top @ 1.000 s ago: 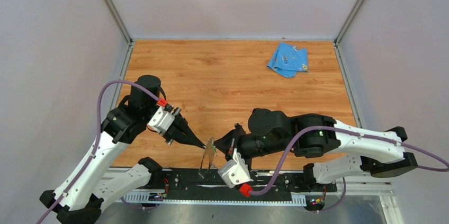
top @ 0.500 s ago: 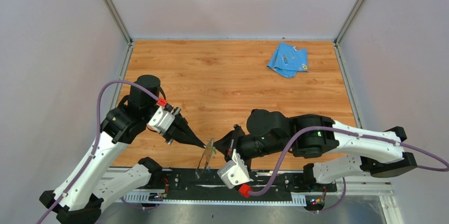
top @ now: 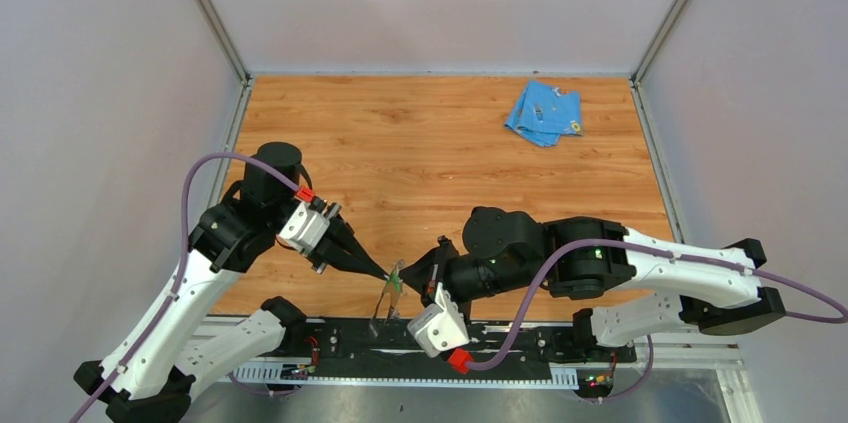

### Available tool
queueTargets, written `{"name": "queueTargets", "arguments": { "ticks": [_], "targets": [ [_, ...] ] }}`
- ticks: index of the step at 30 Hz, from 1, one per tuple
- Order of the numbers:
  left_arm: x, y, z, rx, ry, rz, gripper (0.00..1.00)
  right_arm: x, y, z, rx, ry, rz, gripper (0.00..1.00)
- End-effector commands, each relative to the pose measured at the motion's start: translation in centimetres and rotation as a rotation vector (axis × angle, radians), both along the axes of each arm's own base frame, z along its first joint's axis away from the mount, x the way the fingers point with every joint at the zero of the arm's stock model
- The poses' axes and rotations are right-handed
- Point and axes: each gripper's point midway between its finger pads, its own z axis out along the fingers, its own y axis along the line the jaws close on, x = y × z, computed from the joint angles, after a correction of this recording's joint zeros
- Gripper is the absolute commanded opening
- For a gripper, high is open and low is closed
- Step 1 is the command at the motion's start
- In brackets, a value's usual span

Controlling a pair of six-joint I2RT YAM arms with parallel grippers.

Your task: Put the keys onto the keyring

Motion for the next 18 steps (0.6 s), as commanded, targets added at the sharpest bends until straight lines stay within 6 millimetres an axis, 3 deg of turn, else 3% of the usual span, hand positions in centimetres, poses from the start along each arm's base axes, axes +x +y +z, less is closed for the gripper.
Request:
{"name": "queueTargets", "arguments": {
  "ticks": [1,18],
  "targets": [
    [-0.55,0.20,1.07,-0.029,-0.040,-0.013,0.00,-0.41,0.33,-0.04,0.011,-0.005,0.014,0.00],
    [0.15,-0.09,0.59,-0.022,-0.058,0.016,0.00,-0.13,0.70,0.50,0.031,-0.003,-0.006,0.00]
  ]
}}
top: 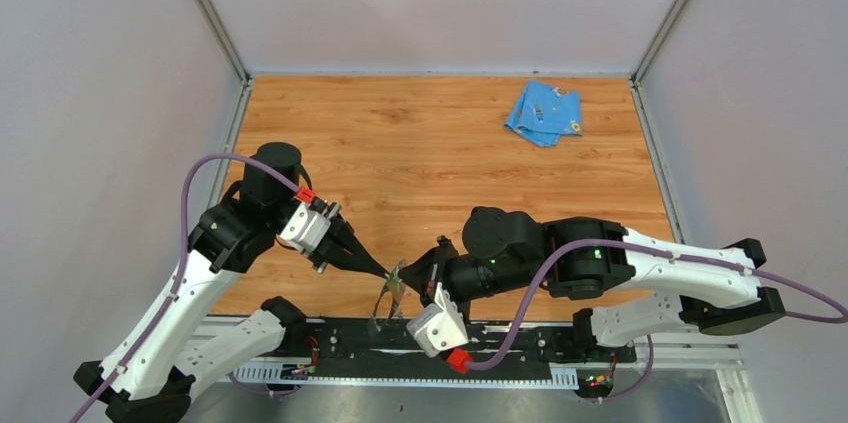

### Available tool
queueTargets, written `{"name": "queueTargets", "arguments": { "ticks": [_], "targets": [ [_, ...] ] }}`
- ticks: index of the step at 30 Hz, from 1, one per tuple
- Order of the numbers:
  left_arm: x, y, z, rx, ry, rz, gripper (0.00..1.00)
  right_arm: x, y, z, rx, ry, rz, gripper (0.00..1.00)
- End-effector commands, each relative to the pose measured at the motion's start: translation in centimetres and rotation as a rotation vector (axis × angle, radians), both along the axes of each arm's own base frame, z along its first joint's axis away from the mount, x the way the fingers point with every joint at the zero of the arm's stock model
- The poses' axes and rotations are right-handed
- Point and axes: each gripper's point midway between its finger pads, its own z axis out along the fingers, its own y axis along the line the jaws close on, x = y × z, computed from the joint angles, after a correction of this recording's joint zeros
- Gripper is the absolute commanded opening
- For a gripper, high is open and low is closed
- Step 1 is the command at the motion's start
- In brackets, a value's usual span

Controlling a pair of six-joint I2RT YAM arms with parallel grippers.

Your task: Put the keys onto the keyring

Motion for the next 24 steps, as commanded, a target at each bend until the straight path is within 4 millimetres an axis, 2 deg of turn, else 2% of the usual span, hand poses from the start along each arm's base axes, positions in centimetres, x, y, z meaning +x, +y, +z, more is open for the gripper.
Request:
{"name": "queueTargets", "arguments": {
  "ticks": [1,16,24],
  "targets": [
    [-0.1,0.0,0.7,-0.023,-0.047,0.001,0.00,-0.1,0.6,0.5,0.028,-0.002,-0.010,0.00],
    [0.0,0.0,0.7,-0.023,-0.057,0.011,0.00,0.8,1.2,0.6,0.035,0.001,-0.072,0.00],
    [0.0,0.0,0.5,-0.022,-0.058,0.015,0.00,1.6,1.4,1.3,0.060,-0.005,-0.120,0.00]
  ]
}}
